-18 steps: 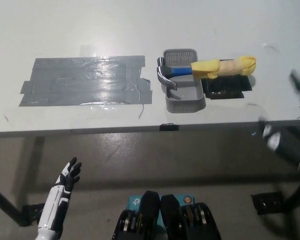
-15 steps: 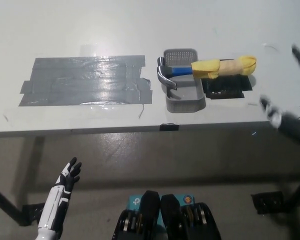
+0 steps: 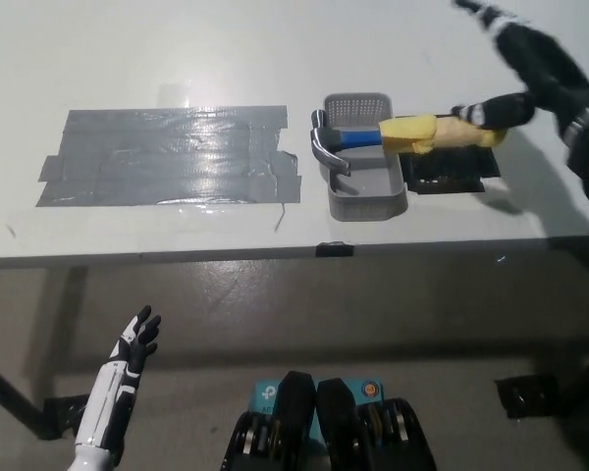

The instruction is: The robot picks the hammer placed on top of the gray container with right hand and places it on the grey area of the desk

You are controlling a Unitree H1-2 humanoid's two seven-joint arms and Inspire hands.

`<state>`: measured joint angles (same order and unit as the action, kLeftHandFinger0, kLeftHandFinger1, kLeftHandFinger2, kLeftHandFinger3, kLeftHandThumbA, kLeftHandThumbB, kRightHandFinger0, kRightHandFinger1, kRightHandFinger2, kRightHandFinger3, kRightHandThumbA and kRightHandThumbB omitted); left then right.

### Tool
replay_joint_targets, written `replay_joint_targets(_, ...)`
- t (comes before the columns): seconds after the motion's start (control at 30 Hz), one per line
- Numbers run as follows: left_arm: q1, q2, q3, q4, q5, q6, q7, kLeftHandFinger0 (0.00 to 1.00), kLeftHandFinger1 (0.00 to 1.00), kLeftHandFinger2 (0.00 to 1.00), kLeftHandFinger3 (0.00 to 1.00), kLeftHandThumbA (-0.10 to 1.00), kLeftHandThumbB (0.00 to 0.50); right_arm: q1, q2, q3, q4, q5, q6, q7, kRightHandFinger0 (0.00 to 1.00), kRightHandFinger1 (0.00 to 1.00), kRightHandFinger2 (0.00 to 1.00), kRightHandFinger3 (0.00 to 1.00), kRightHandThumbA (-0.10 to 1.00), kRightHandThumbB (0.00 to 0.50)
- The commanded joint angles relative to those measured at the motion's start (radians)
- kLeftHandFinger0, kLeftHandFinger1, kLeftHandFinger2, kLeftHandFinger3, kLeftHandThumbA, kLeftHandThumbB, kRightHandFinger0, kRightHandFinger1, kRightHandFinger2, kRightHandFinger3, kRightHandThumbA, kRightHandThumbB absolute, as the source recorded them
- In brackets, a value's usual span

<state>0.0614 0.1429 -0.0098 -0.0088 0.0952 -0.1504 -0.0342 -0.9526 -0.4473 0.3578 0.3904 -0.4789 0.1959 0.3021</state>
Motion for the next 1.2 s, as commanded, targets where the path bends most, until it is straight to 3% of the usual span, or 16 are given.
replay_joint_targets(0.0,-0.009,0.005,-0.004,-0.039,0.003,-0.043,-0.004,1.0,1.0,1.0,1.0,1.0,0.192,-0.201,-0.013,0.106,0.161,-0.08,0.09,0.219,1.0,1.0,1.0,1.0,0.86,0.434)
replay_joint_targets(0.1,-0.01,0.005,-0.003,-0.044,0.004,-0.039,-0.003,1.0,1.0,1.0,1.0,1.0,0.194,-0.264,0.001,0.188,0.236,-0.094,0.079,0.308,1.0,1.0,1.0,1.0,0.95,0.423)
replay_joint_targets(0.17,-0.013,0.004,-0.003,-0.047,0.0,-0.034,-0.005,1.0,1.0,1.0,1.0,1.0,0.201,-0.3,0.01,0.228,0.286,-0.1,0.064,0.339,1.0,1.0,1.0,1.0,1.0,0.446)
replay_joint_targets(0.23,-0.015,0.007,-0.003,-0.047,0.002,-0.036,-0.006,1.0,1.0,1.0,1.0,1.0,0.203,-0.326,0.018,0.249,0.329,-0.086,0.044,0.367,1.0,1.0,1.0,1.0,1.0,0.451)
replay_joint_targets(0.43,-0.016,0.006,-0.004,-0.052,0.004,-0.03,-0.005,1.0,1.0,1.0,1.0,1.0,0.218,-0.382,0.046,0.223,0.405,-0.019,0.086,0.449,1.0,1.0,1.0,1.0,1.0,0.385)
replay_joint_targets(0.6,-0.016,0.005,-0.003,-0.053,0.003,-0.033,-0.005,1.0,1.0,1.0,1.0,1.0,0.212,-0.443,0.089,0.202,0.514,-0.008,0.101,0.479,1.0,1.0,1.0,1.0,1.0,0.419)
replay_joint_targets(0.77,-0.021,0.004,-0.005,-0.054,0.001,-0.03,-0.007,1.0,1.0,1.0,1.0,1.0,0.224,-0.506,0.141,0.191,0.664,-0.007,0.078,0.466,1.0,1.0,1.0,1.0,1.0,0.385)
replay_joint_targets(1.17,-0.028,0.008,-0.008,-0.074,-0.007,-0.01,-0.017,1.0,1.0,1.0,1.0,1.0,0.225,-0.565,0.208,0.244,0.878,-0.063,0.01,0.401,1.0,1.0,1.0,1.0,1.0,0.395)
